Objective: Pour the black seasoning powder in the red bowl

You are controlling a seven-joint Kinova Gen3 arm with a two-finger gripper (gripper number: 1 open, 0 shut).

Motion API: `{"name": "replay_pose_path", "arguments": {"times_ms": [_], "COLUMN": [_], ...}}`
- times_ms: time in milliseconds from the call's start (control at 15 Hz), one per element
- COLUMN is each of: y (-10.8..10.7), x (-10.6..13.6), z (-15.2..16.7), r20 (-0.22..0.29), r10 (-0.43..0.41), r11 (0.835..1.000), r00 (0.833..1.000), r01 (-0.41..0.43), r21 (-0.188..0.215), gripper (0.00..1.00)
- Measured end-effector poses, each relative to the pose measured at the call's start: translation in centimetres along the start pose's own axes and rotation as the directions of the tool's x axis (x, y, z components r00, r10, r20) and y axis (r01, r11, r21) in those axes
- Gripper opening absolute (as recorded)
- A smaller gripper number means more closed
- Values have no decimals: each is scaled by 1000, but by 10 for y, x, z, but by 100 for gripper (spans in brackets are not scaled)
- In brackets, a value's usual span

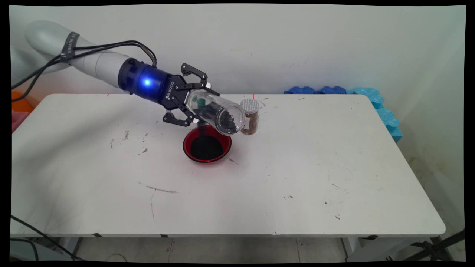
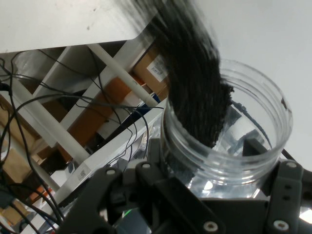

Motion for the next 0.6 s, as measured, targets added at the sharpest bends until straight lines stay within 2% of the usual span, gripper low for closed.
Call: {"name": "replay_pose_path", "arguments": {"times_ms": [600], "y": [-3], "x": [2], "z": [-1], "r20": [-2], "r10": [64], "r11": [998], "r00": [998], "r01": [-64], "r21": [16], "gripper": [0]}}
